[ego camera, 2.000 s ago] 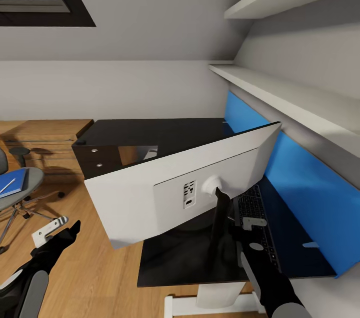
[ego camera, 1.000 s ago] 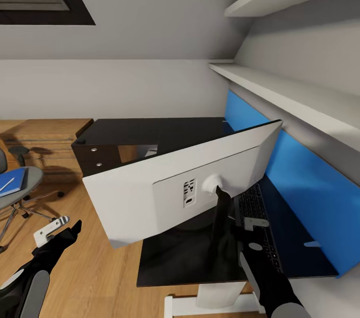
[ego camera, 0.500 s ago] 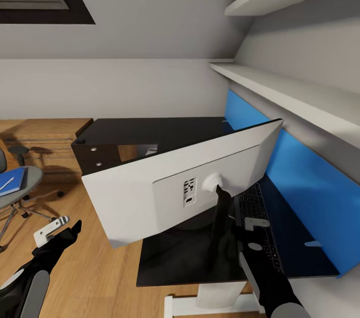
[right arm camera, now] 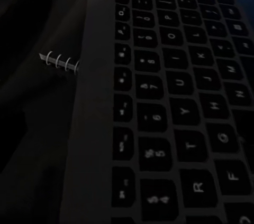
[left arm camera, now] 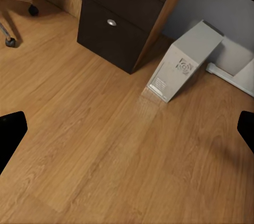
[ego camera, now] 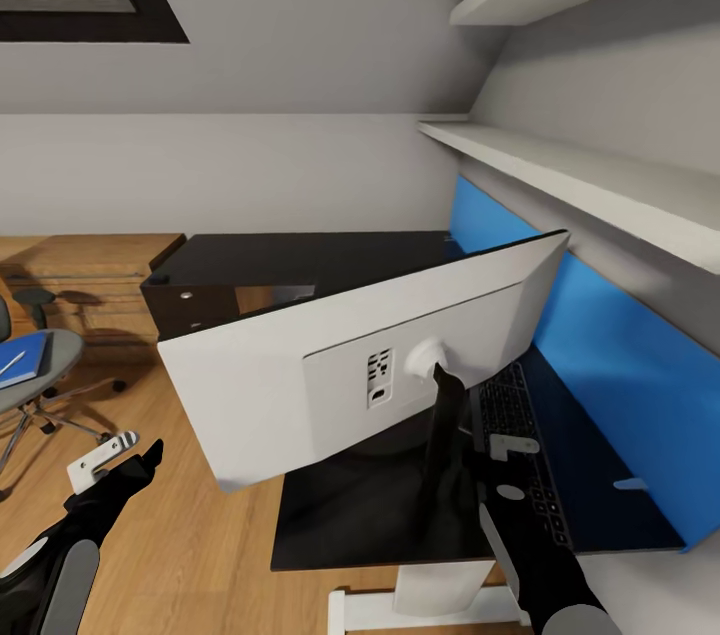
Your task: In the bedroom, organize the workspace by keeping the computer under the desk, ensuring the monitor is on the desk, placing the keyboard on the desk next to the monitor, placing the mouse on the desk next to the keyboard, moving the folder from the swivel chair onto the desk next to the mouse, stacking the notebook on top of the folder with the pen on top of the notebook, and positioning the swivel chair next to the desk.
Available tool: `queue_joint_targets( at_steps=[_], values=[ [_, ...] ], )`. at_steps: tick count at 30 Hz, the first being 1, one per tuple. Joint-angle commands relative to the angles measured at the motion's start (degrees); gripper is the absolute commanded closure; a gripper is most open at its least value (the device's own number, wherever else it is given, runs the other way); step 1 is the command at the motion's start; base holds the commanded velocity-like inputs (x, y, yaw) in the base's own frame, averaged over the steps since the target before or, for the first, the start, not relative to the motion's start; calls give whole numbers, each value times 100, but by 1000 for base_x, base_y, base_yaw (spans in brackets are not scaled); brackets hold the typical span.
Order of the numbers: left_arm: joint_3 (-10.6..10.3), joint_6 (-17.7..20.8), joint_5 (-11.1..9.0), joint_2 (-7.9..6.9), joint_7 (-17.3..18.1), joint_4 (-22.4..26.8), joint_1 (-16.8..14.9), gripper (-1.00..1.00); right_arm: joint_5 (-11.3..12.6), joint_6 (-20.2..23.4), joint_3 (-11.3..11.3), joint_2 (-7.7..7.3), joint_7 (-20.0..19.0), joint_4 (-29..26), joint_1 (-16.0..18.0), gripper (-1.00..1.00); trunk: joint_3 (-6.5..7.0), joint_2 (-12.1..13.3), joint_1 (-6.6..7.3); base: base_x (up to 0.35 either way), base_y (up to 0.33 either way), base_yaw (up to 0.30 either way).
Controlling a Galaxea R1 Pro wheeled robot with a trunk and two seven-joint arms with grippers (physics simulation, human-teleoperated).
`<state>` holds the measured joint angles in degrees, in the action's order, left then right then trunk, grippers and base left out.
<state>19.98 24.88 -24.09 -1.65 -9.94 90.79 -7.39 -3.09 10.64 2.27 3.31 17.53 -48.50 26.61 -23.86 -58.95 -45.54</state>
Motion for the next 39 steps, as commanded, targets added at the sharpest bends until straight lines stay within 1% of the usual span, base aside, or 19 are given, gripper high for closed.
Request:
queue_joint_targets(
  at_steps=[1, 6, 23, 31, 36, 39],
  values=[
    [-3, 26, -61, -2, -43, 9, -4, -100, -33, 43, 10, 5, 5, -10, 2, -100, -25, -46, -23, 0, 0, 0],
    [-3, 26, -61, -2, -43, 9, -3, -100, -33, 43, 10, 5, 5, -10, 2, -100, -25, -46, -23, 0, 0, 0],
    [-11, 26, -61, -2, -43, 9, -4, -100, -33, 50, 10, 3, 5, -9, 2, -100, -330, -728, -396, 0, 0, 0],
    [-38, 26, -61, 2, -43, 9, 1, -100, -33, 52, 10, 3, 5, -2, 2, -100, -330, -728, -396, 0, 0, 0],
    [-46, 26, -61, 0, -43, 9, 0, -100, -33, 52, 10, 3, 5, -1, 2, -100, -420, -929, -506, 0, 0, 0],
    [-46, 26, -61, 0, -43, 9, -2, -100, -33, 52, 10, 3, 5, -1, 2, -100, -420, -929, -506, 0, 0, 0]
  ],
)
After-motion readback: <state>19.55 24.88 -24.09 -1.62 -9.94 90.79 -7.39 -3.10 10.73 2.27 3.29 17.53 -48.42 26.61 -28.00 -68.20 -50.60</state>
